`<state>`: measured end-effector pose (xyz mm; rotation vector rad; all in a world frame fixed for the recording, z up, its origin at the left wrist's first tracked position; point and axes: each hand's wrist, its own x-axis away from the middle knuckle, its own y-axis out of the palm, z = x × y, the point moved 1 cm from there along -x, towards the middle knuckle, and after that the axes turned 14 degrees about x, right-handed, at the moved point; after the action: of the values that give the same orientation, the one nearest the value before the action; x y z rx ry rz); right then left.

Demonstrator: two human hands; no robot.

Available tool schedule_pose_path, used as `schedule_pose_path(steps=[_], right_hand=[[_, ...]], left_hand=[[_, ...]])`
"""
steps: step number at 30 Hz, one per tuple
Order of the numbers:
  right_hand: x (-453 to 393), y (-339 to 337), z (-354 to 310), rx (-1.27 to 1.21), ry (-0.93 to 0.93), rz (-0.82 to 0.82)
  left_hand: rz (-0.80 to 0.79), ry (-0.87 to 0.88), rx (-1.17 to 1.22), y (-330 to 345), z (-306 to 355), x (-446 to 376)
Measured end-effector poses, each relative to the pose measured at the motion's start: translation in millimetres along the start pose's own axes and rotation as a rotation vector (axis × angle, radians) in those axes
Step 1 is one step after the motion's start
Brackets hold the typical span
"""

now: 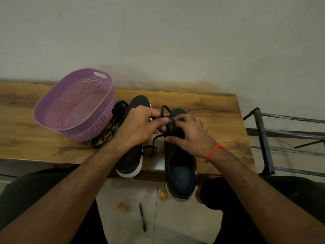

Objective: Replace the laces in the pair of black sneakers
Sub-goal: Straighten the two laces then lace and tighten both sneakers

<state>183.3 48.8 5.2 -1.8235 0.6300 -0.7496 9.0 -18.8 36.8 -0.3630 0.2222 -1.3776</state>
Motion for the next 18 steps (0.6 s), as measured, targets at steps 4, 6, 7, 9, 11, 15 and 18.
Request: schedule_pose_path(steps=[4,6,7,9,11,15,18], right_hand=[[1,-4,-2,-0.028,0.009,0.055],[0,-5,-1,-0.01,0.006,0.076],[0,-6,-1,0.001,0.001,0.081],[1,-4,0,0.002,-0.009,0.087],[1,-4,2,-0.023,-0.003,0.095],[0,-6,3,-0.059,0.033,0.046],[1,-8,2,-0.062,0.006,-0.002]], left_hand=[[0.007,0.008,0.056,-1,3,0],[-0.012,0.015,0.07,-1,3,0],[-0.029,0.013,0.06,-1,4,0],[-0.105,-0.017,0.043,-4,6,0],[-0.271,-0.117,0.051,-11,9,0],[-0.663,-0.433,-0.047,-23,8,8],[-0.802,-0.627,-0.134,-22,4,16]])
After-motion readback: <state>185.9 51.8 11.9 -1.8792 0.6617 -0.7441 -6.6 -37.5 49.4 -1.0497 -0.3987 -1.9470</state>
